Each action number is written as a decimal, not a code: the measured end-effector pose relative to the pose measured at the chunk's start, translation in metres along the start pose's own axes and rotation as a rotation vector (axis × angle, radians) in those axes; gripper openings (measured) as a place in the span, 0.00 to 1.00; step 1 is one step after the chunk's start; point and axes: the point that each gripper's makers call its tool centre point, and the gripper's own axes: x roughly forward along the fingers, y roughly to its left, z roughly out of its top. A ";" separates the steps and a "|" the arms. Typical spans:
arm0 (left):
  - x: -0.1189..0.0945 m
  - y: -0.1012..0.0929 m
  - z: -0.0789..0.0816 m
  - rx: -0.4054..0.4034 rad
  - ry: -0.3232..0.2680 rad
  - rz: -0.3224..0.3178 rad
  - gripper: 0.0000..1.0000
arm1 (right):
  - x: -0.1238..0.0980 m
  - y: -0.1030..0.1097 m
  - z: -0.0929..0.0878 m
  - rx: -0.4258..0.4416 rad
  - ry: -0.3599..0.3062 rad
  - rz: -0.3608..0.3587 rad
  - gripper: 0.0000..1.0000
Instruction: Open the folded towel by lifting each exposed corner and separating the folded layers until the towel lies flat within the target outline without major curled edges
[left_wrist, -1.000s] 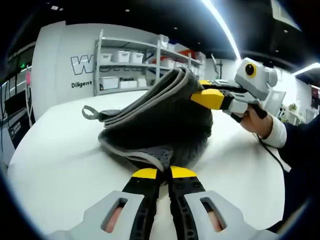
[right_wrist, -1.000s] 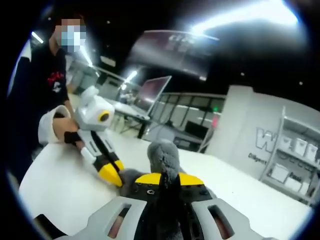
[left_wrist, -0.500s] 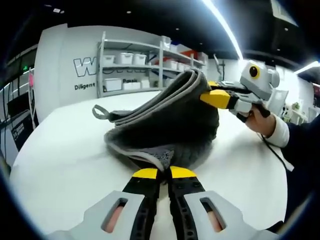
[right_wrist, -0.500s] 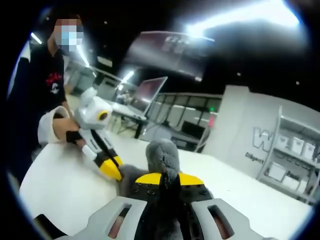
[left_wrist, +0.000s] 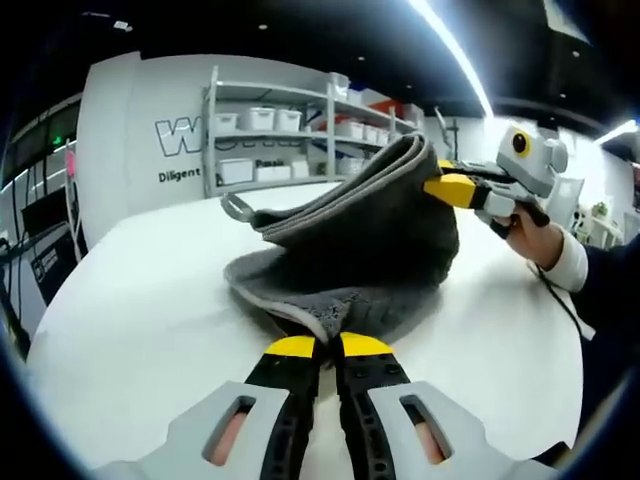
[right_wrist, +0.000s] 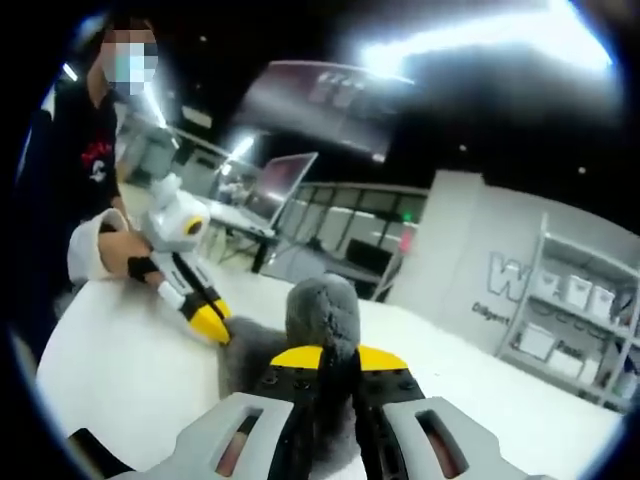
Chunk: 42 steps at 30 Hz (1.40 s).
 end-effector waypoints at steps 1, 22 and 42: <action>0.000 0.001 0.000 0.001 -0.001 0.002 0.06 | -0.001 0.000 0.000 0.005 -0.001 0.000 0.04; -0.003 0.026 0.005 0.014 -0.021 0.037 0.06 | -0.037 -0.017 -0.022 0.129 0.044 -0.063 0.05; -0.007 0.035 0.004 0.024 -0.024 0.064 0.06 | -0.046 -0.013 -0.027 0.110 0.067 -0.069 0.05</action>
